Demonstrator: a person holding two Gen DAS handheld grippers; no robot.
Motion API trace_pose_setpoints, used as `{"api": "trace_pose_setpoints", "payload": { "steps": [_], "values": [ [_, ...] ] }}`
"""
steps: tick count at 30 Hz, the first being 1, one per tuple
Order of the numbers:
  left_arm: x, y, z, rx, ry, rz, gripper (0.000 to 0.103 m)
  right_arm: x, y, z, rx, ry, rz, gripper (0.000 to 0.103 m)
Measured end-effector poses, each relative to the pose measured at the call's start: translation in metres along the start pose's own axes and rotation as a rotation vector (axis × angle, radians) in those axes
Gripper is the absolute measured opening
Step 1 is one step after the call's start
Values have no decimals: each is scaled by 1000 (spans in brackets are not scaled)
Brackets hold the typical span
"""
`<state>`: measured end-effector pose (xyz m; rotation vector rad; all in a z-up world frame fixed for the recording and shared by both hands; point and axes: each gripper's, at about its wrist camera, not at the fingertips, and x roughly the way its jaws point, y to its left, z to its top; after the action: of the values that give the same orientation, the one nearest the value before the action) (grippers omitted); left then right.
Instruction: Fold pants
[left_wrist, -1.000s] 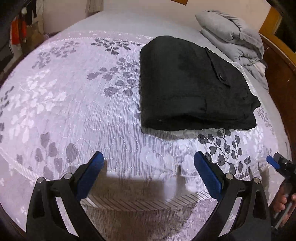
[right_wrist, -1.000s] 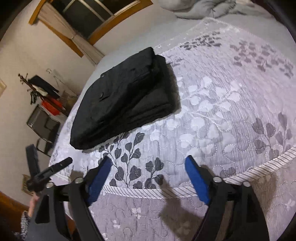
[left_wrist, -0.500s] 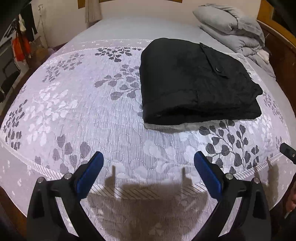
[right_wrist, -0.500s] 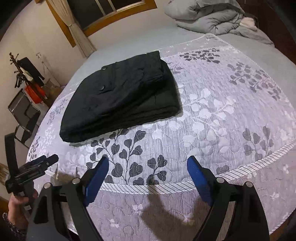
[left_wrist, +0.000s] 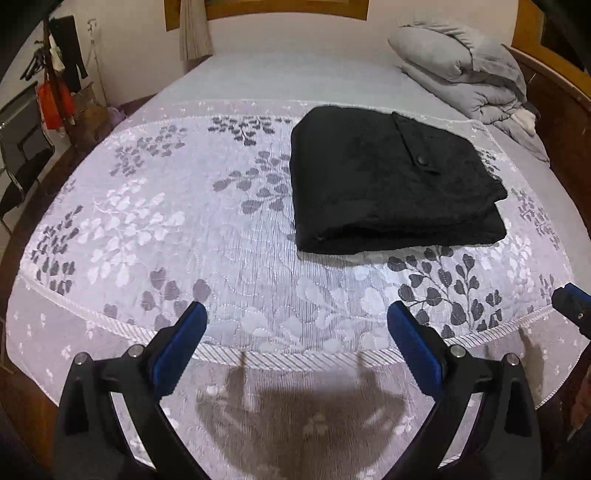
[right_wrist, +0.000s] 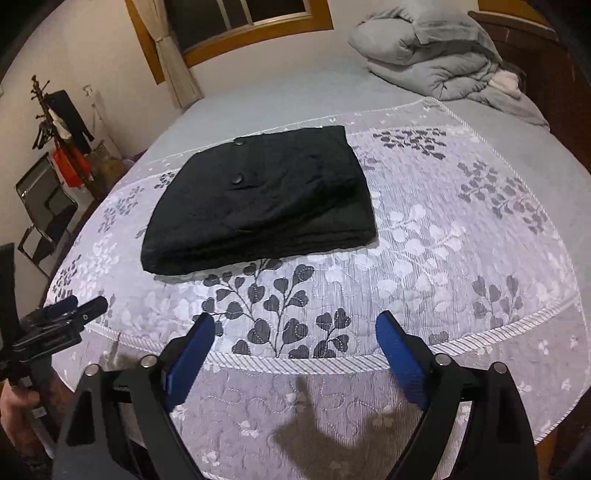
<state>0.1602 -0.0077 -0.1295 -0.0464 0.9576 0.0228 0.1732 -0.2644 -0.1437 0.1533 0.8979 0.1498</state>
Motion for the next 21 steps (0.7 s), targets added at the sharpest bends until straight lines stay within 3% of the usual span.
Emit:
{"api": "trace_pose_setpoints", "payload": {
  "steps": [21],
  "values": [
    [-89,-20,4,52,-134,-9,98,-55,38,3,-55,-57,-17,94]
  ]
}}
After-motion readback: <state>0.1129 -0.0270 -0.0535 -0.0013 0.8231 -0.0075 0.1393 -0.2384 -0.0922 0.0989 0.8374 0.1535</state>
